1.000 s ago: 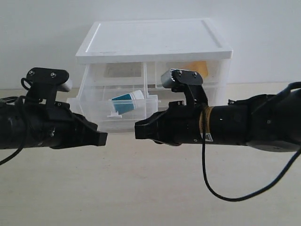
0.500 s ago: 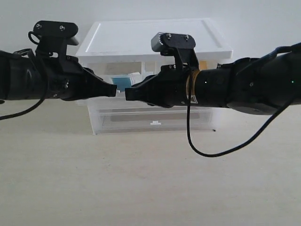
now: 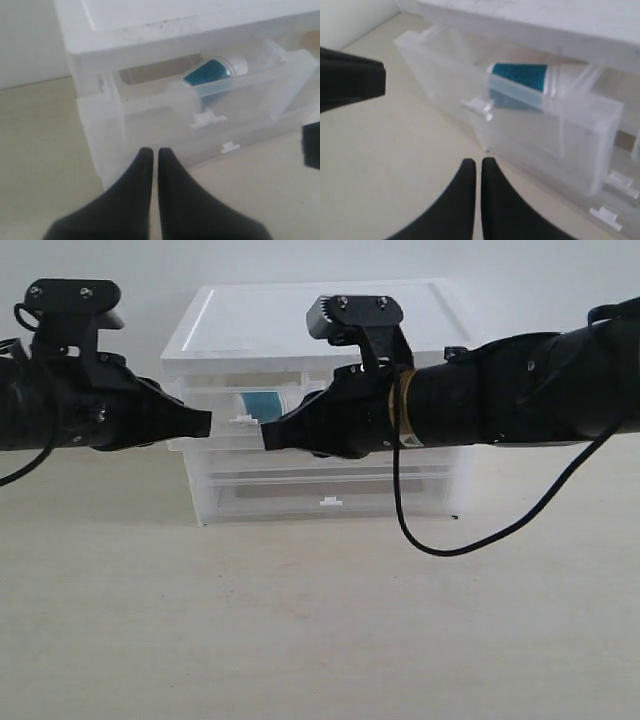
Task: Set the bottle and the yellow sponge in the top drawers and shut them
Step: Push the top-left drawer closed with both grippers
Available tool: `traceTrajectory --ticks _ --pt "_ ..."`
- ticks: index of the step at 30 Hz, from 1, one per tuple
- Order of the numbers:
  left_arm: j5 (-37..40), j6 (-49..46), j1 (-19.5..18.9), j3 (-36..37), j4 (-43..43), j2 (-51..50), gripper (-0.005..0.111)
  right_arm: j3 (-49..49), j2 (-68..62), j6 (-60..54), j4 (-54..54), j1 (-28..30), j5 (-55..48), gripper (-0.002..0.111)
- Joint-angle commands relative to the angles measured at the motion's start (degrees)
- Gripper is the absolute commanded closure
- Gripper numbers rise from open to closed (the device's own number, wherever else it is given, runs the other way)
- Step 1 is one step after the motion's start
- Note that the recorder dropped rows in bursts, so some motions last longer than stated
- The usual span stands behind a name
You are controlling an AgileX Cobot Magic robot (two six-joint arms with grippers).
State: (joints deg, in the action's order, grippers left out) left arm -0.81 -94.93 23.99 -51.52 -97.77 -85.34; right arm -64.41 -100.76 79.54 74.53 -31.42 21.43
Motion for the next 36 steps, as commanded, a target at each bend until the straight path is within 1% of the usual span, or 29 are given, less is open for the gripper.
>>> traceTrajectory --ticks 1,4,9,14,18,23,28,32,36 --pt "5.1 0.5 -0.1 4.3 0.0 4.5 0.103 1.7 0.2 4.2 5.8 0.1 0.8 0.108" --pt "5.5 0.5 -0.1 4.6 0.0 3.2 0.103 1.7 -0.4 5.5 5.4 0.1 -6.0 0.108" --pt "4.5 -0.5 -0.1 1.6 0.0 -2.6 0.103 -0.5 -3.6 5.5 4.3 0.1 -6.7 0.108" --pt "4.1 -2.3 -0.1 -3.9 0.0 -9.0 0.103 -5.0 -7.5 5.4 3.9 0.1 -6.7 0.108" --pt "2.1 -3.2 -0.3 -8.6 0.0 -12.7 0.103 -7.8 -8.4 5.4 3.8 0.1 -7.0 0.108" --pt "2.0 -3.6 -2.2 -15.8 0.1 -17.3 0.103 -13.0 -8.6 3.0 3.9 0.1 -13.8 0.108" --pt "0.8 -5.0 -3.4 -21.6 0.1 -21.1 0.103 -16.6 -10.6 2.2 3.9 0.1 -15.5 0.108" --pt "0.8 -5.0 -3.4 -22.2 0.1 -21.3 0.103 -16.8 -10.7 2.2 3.9 0.1 -15.6 0.108" --pt "0.8 -4.9 -3.4 -18.9 -0.2 -19.2 0.103 -16.7 -10.6 4.7 4.7 0.1 -12.3 0.108"
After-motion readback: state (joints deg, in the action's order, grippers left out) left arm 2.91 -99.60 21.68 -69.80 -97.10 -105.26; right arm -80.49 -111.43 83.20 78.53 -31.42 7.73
